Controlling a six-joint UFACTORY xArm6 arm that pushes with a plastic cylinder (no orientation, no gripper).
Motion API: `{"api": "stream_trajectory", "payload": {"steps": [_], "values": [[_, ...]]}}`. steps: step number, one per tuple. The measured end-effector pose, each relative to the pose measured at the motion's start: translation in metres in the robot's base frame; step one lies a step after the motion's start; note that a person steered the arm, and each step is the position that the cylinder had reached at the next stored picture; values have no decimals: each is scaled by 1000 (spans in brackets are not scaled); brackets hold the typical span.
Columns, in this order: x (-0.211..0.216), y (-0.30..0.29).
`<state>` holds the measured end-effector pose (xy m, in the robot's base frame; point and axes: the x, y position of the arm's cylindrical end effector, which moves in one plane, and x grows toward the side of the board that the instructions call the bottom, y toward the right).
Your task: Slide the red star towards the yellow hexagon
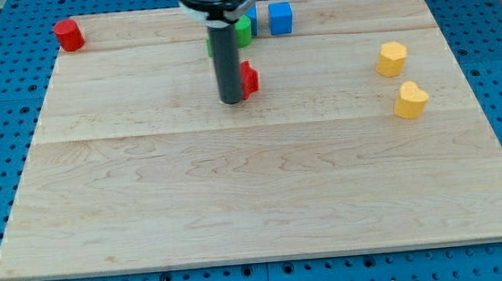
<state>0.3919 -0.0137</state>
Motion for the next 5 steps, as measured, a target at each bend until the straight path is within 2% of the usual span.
{"api": "stream_trajectory", "payload": {"steps": [1, 2, 3, 4, 5], "values": [[-29, -33], [-42, -28], [-43, 1], [-72, -11], [-35, 23]]}}
